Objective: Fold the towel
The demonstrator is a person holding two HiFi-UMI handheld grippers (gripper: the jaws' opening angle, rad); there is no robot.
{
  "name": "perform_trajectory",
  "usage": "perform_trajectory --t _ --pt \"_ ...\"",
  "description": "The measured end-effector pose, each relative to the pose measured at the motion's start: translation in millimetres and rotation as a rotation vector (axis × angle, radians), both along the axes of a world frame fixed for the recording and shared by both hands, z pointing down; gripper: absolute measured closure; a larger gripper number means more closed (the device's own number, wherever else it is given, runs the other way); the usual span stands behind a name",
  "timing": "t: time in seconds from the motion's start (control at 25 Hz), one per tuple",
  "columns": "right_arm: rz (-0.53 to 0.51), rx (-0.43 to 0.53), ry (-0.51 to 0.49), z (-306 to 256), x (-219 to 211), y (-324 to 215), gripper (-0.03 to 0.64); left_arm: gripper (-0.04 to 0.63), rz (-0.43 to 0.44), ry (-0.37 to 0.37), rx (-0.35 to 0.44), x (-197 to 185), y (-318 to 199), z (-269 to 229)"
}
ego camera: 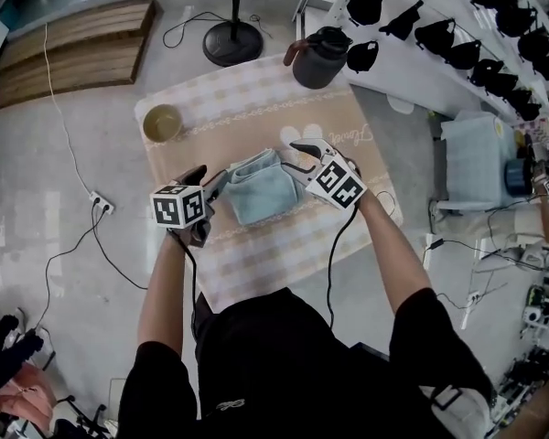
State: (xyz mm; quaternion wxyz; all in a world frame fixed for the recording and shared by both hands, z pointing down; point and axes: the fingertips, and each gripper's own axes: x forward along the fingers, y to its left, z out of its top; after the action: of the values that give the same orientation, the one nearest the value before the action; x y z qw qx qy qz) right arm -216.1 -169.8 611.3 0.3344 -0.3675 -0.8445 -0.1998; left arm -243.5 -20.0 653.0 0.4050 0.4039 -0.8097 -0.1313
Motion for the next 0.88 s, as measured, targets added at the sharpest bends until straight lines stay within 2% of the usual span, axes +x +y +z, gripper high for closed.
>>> perform_trajectory --t 0.24,0.48,0.6,0.68,0.72,0.76,0.8,0.88 --pt "0.126 -0.125 -0.018 3.6 39.8 4.4 0.446 0.36 -0.001 -0.073 -0.02 27.4 -0.2 -9.7" --pt "0.197 -0.169 -0.012 13.1 80.1 8.2 0.448 0.36 -0.021 -0.045 -0.074 78.3 -0.7 4.4" --pt "0.227 -0.196 0.018 18.1 103.5 10.0 0.466 0.364 0.008 -0.032 -0.091 110.2 -4.2 9.9" --pt "0.261 -0.211 0.038 20.9 117.8 9.9 0.53 0.388 0.035 -0.026 -0.099 131.2 -6.9 11.6" --pt "0.276 -0.213 0.047 22.8 125.3 10.2 0.579 0.437 0.037 -0.031 -0.112 140.1 -6.5 12.1" --pt "0.287 -0.213 0.056 25.3 133.5 11.4 0.604 0.53 0.031 -0.04 -0.13 148.0 -5.1 12.4" --pt "0.292 -0.213 0.065 28.4 142.4 13.8 0.613 0.589 0.022 -0.048 -0.147 155.6 -3.9 12.5" --pt "0.284 -0.211 0.081 35.5 160.6 20.8 0.615 0.591 0.004 -0.054 -0.165 171.1 -5.0 12.1"
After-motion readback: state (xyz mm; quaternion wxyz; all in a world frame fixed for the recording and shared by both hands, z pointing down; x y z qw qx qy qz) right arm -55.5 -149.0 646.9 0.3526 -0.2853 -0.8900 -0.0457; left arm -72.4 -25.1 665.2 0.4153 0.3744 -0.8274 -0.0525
